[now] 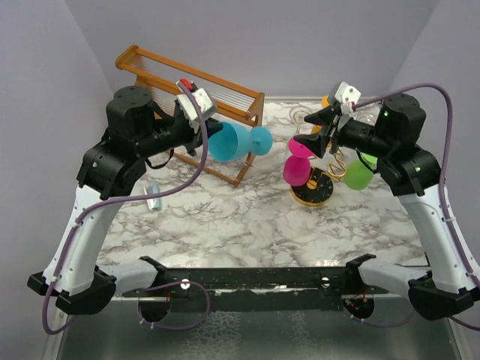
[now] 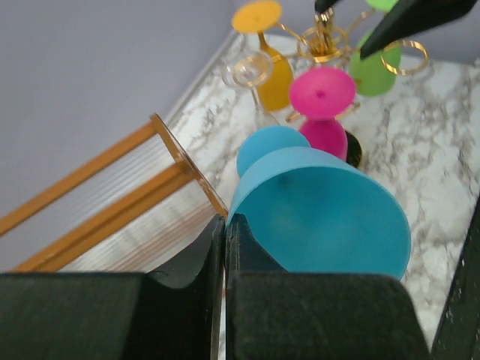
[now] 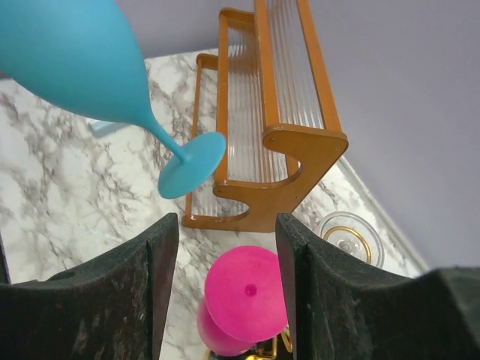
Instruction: Place the wine glass upside down on the wine glass rack
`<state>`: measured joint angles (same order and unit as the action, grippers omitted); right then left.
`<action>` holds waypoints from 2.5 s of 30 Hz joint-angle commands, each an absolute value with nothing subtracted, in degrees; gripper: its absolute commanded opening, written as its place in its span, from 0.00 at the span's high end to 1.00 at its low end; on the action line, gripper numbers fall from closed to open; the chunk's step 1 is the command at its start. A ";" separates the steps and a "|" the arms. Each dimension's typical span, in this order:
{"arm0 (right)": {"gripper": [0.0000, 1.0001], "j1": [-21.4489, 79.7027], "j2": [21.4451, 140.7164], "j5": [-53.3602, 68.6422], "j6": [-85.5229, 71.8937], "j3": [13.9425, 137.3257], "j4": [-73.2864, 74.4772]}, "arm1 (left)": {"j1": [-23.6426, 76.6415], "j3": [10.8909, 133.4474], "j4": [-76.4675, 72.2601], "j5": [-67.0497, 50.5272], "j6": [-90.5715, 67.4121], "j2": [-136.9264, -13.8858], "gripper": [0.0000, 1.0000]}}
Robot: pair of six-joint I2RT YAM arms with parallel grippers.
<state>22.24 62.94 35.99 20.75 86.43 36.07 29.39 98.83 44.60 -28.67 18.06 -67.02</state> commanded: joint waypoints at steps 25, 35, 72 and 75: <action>0.64 20.48 71.76 27.61 -14.32 86.45 22.05 | 29.52 107.94 26.87 -26.33 1.40 -76.98 1.00; 0.65 20.48 72.08 26.76 -14.54 86.18 21.41 | 29.52 107.71 26.38 -27.70 0.52 -77.00 1.00; 0.99 17.75 67.99 25.10 3.99 85.71 20.56 | 29.48 96.92 36.73 -17.03 19.82 -67.21 0.27; 0.99 17.75 67.13 29.32 12.75 86.48 22.97 | 29.42 95.83 36.43 -13.26 20.98 -66.23 0.21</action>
<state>17.89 69.04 23.14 -0.99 85.58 22.33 29.39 97.10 35.38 -19.81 16.99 -67.79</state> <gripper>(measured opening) 0.018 0.760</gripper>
